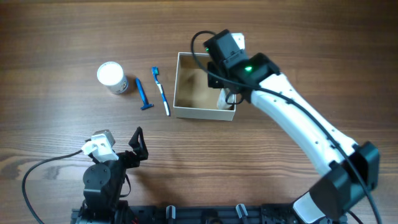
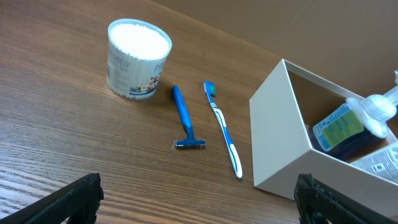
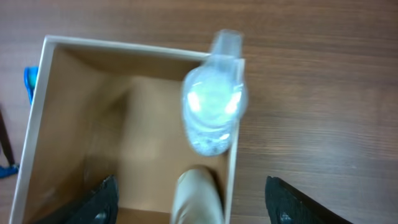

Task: Pack container
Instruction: 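Lower the lotion tube into the box's right side and release, then reach the left gripper to the cotton-swab tub and grasp it, then carry the swab tub into the box and release it, then grasp the blue razor with the left gripper, then lower the razor into the box beside the swab tub and release, then grasp the blue toothbrush with the left gripper and lift it, then lower the toothbrush into the box's left side and release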

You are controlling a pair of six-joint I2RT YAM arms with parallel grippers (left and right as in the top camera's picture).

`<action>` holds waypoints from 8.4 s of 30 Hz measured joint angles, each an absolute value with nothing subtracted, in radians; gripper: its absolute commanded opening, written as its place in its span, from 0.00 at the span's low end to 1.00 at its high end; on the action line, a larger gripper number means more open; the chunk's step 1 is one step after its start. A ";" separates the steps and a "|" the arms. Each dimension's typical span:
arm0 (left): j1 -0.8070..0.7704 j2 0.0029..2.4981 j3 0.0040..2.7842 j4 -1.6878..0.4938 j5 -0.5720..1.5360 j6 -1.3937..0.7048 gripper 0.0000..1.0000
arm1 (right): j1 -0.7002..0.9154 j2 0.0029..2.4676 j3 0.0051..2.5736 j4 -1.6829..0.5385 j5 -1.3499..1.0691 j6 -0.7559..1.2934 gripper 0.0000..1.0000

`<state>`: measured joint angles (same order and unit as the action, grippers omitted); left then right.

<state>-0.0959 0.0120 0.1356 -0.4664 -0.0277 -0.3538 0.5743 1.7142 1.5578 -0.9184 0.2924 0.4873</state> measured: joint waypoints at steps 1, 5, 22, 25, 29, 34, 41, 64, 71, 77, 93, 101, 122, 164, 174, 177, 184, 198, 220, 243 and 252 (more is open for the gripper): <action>-0.096 0.012 0.136 -0.466 -0.028 -0.354 1.00 | 0.553 1.694 1.558 -0.923 0.290 0.500 0.89; -0.096 0.012 0.136 -0.466 -0.028 -0.354 1.00 | 0.271 1.526 1.559 -1.026 0.243 0.557 1.00; -0.096 0.056 0.285 -0.433 -0.048 -0.359 1.00 | -0.006 1.539 1.559 -1.111 0.086 0.565 1.00; -0.096 0.263 0.561 -0.515 -0.140 -0.374 1.00 | -0.006 1.539 1.558 -1.108 0.086 0.565 1.00; -0.082 0.863 0.975 -0.744 -0.175 -0.347 1.00 | -0.006 1.539 1.557 -1.108 0.085 0.565 1.00; -0.009 1.471 1.385 -0.880 -0.128 -0.335 1.00 | -0.006 1.540 1.557 -1.109 0.085 0.565 1.00; 0.024 1.789 1.408 -0.743 -0.117 -0.281 1.00 | -0.006 1.540 1.557 -1.108 0.085 0.565 1.00; 0.100 1.946 1.409 -0.676 0.007 -0.249 0.86 | -0.006 1.540 1.557 -1.108 0.085 0.565 1.00; 0.100 1.950 1.412 -0.681 0.014 -0.244 0.72 | -0.006 1.540 1.557 -1.108 0.085 0.565 1.00; 0.065 1.810 1.413 -0.718 0.017 -0.244 0.72 | -0.006 1.540 1.557 -1.108 0.085 0.565 1.00; -0.510 1.899 1.423 -0.543 0.011 -0.264 0.82 | -0.006 1.540 1.557 -1.108 0.085 0.565 1.00; -0.503 1.902 1.422 -0.506 0.082 -0.275 1.00 | -0.006 1.540 1.557 -1.108 0.085 0.565 1.00; -0.079 2.075 1.429 -0.904 0.055 -0.324 0.70 | -0.006 1.540 1.557 -1.108 0.085 0.565 1.00; -0.298 1.788 1.565 -0.905 -0.062 -0.323 0.77 | -0.006 1.540 1.557 -1.108 0.085 0.565 1.00; -0.166 2.162 1.568 -0.928 0.071 -0.386 0.58 | -0.006 1.540 1.557 -1.107 0.085 0.565 1.00; -0.166 2.164 1.569 -0.921 0.080 -0.390 0.22 | -0.006 1.540 1.557 -1.108 0.085 0.565 1.00; -0.166 2.150 1.570 -0.953 0.081 -0.399 0.11 | -0.006 1.540 1.557 -1.108 0.085 0.565 1.00; -0.290 1.806 1.571 -1.003 -0.099 -0.456 0.48 | -0.006 1.540 1.557 -1.108 0.085 0.565 1.00; -0.228 2.171 1.573 -0.961 0.001 -0.494 0.25 | -0.006 1.540 1.557 -1.108 0.085 0.565 1.00; -0.475 1.781 1.578 -0.904 -0.038 -0.318 0.04 | -0.006 1.540 1.557 -1.108 0.085 0.565 1.00; -0.471 1.930 1.575 -0.972 -0.059 -0.296 0.60 | -0.006 1.540 1.557 -1.108 0.085 0.565 1.00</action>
